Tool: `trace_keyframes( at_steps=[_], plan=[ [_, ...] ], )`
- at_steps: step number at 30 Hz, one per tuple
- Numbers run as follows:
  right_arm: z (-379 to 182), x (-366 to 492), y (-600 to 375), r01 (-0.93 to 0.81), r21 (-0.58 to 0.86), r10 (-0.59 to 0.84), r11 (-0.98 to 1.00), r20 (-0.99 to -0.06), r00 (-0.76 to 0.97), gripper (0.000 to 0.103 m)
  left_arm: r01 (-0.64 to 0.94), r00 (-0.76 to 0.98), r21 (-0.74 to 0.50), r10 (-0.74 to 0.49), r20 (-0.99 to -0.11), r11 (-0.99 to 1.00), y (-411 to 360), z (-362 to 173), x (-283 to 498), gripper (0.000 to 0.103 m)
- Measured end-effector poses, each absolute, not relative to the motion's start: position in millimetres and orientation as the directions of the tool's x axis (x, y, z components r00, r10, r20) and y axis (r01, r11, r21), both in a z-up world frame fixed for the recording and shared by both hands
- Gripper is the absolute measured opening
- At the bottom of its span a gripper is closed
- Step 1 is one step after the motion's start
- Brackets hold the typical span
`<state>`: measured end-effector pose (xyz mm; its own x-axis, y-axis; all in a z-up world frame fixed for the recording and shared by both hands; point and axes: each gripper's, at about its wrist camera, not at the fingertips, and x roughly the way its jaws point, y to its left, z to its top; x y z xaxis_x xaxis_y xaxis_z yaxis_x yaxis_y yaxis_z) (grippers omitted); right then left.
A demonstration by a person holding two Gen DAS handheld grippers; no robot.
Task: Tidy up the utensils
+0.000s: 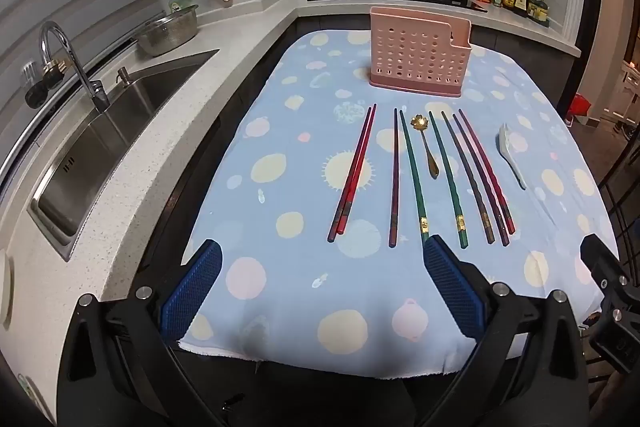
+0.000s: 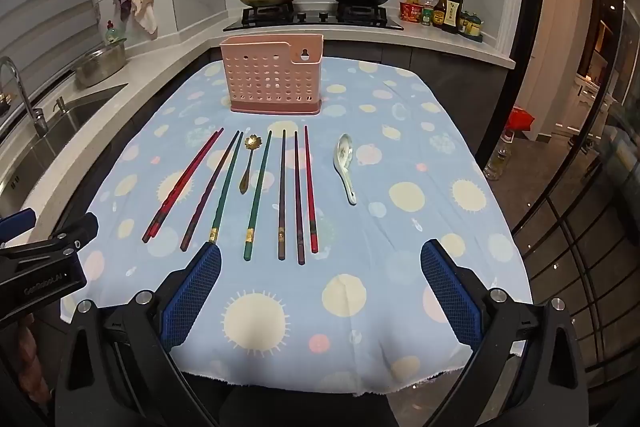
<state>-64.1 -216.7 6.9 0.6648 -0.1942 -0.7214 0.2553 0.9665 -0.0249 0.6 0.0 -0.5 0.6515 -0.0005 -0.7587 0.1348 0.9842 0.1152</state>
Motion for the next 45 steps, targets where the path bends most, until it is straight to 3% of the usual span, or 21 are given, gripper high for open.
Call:
trace_keyframes(
  at_steps=[45],
  plan=[
    [8.7, -67.1, -214.9, 0.253, -0.024, -0.195, 0.967, -0.708, 0.679, 0.096, 0.133, 0.670, 0.125, 0.004, -0.742, 0.983, -1.8, 1.7, -4.9, 0.096]
  ],
)
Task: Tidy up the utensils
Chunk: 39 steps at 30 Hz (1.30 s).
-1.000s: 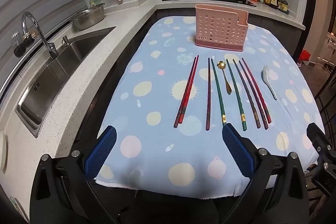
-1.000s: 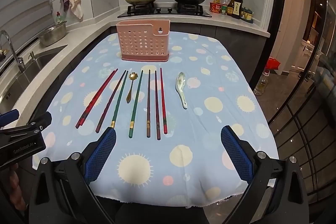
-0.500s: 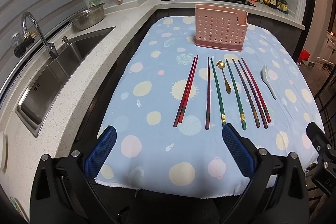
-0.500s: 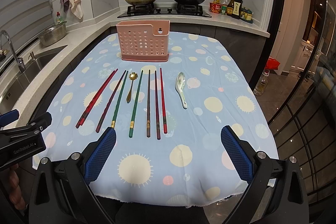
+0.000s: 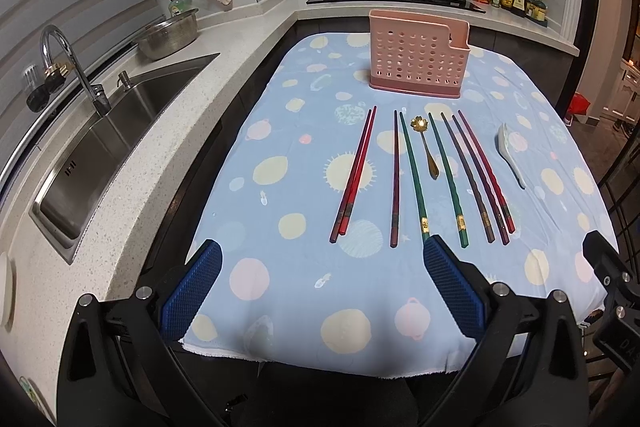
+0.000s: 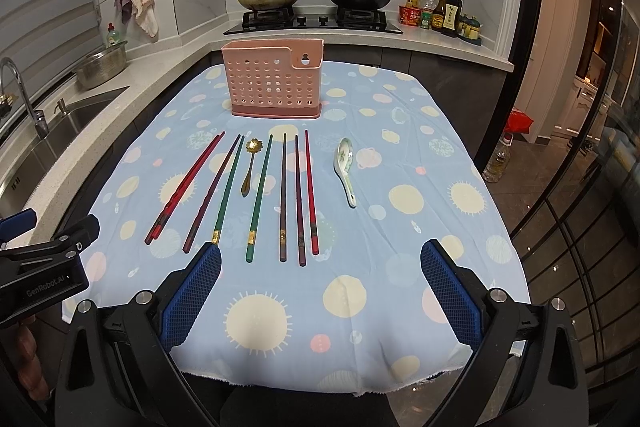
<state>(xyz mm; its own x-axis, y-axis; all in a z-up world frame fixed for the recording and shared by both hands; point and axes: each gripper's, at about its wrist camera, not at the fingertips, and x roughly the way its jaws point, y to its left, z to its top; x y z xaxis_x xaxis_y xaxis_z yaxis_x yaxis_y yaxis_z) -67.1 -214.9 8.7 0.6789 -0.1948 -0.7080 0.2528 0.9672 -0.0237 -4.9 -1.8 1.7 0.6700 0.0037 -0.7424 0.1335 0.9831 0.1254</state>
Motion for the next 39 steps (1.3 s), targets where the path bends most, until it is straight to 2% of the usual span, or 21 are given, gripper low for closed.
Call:
trace_keyframes(
  at_steps=[39],
  plan=[
    [12, -69, -216, 0.255, -0.022, -0.195, 0.967, -0.705, 0.682, 0.096, 0.132, 0.668, 0.113, -0.004, -0.744, 0.985, 5, 6, -5, 0.096]
  ],
)
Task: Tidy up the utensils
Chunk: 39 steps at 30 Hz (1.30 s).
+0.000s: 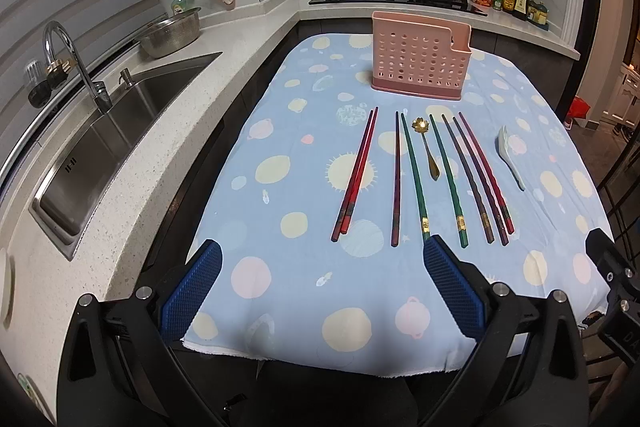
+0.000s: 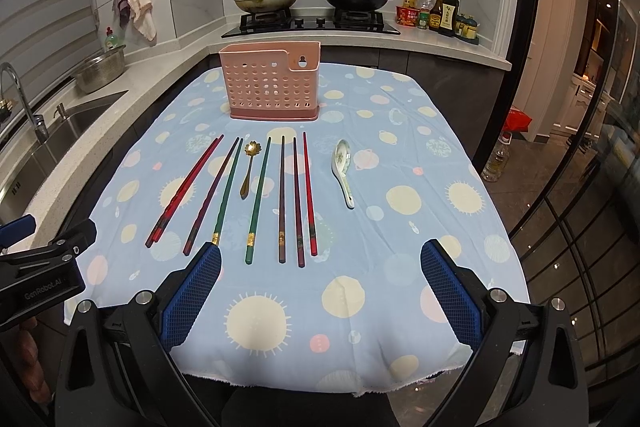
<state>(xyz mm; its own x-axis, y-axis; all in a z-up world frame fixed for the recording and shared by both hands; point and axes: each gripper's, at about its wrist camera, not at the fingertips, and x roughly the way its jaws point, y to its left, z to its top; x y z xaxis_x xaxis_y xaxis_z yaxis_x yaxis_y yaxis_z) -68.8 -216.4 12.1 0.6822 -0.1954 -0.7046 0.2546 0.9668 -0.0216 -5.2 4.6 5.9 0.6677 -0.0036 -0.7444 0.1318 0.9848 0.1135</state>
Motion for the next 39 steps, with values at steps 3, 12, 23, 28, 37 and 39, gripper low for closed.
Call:
trace_keyframes(
  at_steps=[3, 12, 23, 28, 37, 39],
  plan=[
    [12, -69, -216, 0.254, -0.021, -0.195, 0.967, -0.705, 0.682, 0.096, 0.131, 0.668, 0.116, -0.001, -0.744, 0.985, 4, 6, -5, 0.096],
    [11, -69, -215, 0.255, -0.021, -0.195, 0.967, -0.704, 0.683, 0.096, 0.138, 0.667, 0.112, -0.009, -0.745, 0.984, 6, 5, -3, 0.096],
    [11, -68, -216, 0.255, -0.018, -0.193, 0.967, -0.705, 0.682, 0.096, 0.138, 0.682, 0.117, -0.009, -0.731, 0.984, 5, 4, -4, 0.096],
    [8, -67, -216, 0.254, -0.018, -0.193, 0.967, -0.706, 0.681, 0.096, 0.138, 0.680, 0.117, -0.008, -0.733, 0.984, 4, 3, -4, 0.096],
    [6, -67, -220, 0.255, -0.016, -0.190, 0.967, -0.713, 0.674, 0.096, 0.146, 0.672, 0.120, -0.009, -0.740, 0.982, 2, 0, 1, 0.096],
    [2, -64, -218, 0.255, -0.016, -0.189, 0.967, -0.716, 0.672, 0.096, 0.150, 0.669, 0.118, -0.013, -0.743, 0.982, 2, -1, 1, 0.096]
  ],
)
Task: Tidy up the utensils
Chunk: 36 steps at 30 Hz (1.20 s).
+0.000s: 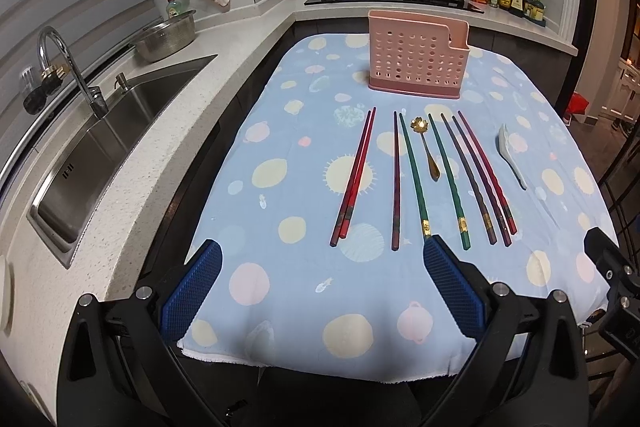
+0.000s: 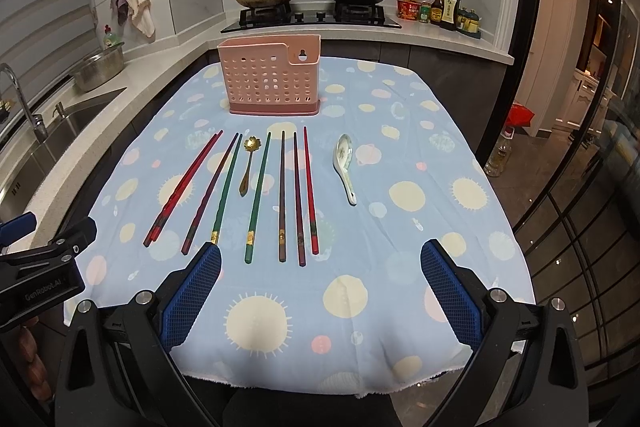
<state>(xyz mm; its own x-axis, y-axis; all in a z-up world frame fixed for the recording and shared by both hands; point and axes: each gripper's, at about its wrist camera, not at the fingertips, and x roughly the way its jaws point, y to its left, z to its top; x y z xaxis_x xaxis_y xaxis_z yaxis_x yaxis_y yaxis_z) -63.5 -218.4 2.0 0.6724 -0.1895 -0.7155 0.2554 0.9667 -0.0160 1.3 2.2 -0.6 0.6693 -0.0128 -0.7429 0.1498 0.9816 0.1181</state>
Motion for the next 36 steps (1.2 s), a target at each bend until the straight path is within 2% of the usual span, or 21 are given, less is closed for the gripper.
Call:
trace_keyframes(
  at_steps=[9, 14, 20, 24, 36],
  plan=[
    [-7, -52, -224, 0.264, -0.009, -0.187, 0.964, -0.729, 0.659, 0.096, 0.138, 0.647, 0.069, -0.037, -0.762, 0.988, 16, -11, 21, 0.096],
    [-18, -41, -233, 0.286, -0.008, -0.198, 0.958, -0.741, 0.641, 0.096, 0.111, 0.651, 0.114, 0.015, -0.759, 0.987, 33, -28, 49, 0.096],
    [-32, -20, -243, 0.303, -0.001, -0.196, 0.953, -0.763, 0.616, 0.096, 0.134, 0.629, 0.115, 0.005, -0.777, 0.984, 35, -54, 78, 0.096],
    [-38, -6, -246, 0.303, 0.002, -0.191, 0.953, -0.774, 0.604, 0.096, 0.154, 0.592, 0.074, -0.032, -0.805, 0.985, 29, -72, 96, 0.096],
    [-49, 30, -240, 0.281, 0.004, -0.169, 0.960, -0.791, 0.588, 0.096, 0.149, 0.540, 0.087, -0.007, -0.842, 0.985, 21, -108, 133, 0.096]
  ],
)
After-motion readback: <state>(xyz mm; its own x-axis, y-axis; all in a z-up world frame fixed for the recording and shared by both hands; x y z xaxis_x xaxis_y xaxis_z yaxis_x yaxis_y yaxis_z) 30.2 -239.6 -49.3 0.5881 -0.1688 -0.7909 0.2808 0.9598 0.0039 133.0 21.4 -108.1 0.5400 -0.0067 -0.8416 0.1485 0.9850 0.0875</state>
